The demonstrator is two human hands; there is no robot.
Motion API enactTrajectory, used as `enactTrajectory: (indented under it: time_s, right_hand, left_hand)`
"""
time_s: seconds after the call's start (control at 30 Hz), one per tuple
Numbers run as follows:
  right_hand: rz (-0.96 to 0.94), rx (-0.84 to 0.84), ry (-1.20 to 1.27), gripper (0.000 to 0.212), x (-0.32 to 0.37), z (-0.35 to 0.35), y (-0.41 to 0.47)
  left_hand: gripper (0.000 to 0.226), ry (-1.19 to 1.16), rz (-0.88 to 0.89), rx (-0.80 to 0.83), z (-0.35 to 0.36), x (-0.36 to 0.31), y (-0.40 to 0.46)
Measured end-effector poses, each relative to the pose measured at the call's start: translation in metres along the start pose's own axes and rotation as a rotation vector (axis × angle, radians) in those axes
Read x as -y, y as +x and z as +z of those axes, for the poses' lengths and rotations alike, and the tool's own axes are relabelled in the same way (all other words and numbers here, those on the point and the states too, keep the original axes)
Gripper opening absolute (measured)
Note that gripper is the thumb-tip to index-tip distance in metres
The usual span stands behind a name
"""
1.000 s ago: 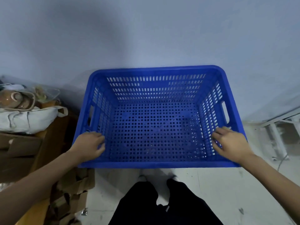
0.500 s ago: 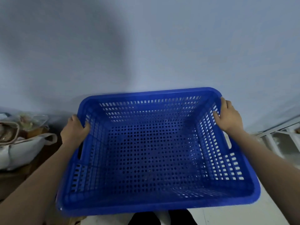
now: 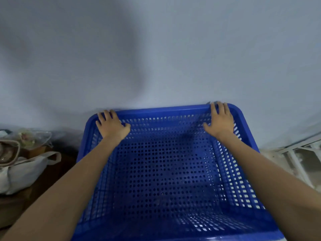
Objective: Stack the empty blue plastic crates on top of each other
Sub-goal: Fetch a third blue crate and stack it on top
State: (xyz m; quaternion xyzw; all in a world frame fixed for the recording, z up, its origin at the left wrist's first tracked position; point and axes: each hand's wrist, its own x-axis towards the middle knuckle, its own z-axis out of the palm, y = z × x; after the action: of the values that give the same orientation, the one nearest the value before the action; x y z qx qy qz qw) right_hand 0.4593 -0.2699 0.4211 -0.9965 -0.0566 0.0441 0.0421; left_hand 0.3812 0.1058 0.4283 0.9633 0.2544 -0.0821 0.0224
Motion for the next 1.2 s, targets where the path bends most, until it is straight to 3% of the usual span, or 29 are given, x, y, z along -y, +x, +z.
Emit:
enactTrajectory:
  time_s: [0.43,0.6,0.73,0.87,1.07,1.2]
  right_hand:
    - [0.111,0.009,-0.079,0.099,0.019,0.010,-0.001]
    - [-0.200,-0.065,-0.161,0.086,0.086,0.000,-0.014]
    - [-0.214,0.041,-0.090,0.089,0.134,0.012,-0.017]
    - [-0.229,0.121,-0.144,0.108,0.124,0.010,-0.010]
    - [-0.314,0.094,-0.147,0.105,0.081,0.004,-0.009]
    - [-0.198,0.065,-0.103,0.104,0.020,-0.005,-0.007]
  left_hand:
    - [0.103,0.136,-0.013,0.016,0.003,-0.011,-0.001]
    - [0.090,0.162,0.263,-0.027,0.000,-0.081,-0.030]
    - [0.087,0.085,0.316,0.009,0.004,-0.122,-0.046]
    - [0.083,0.110,0.335,-0.008,0.004,-0.112,-0.040]
    - [0.076,0.166,0.434,-0.020,-0.002,-0.073,-0.032]
    - [0.075,0.150,0.342,-0.064,-0.004,-0.006,-0.022]
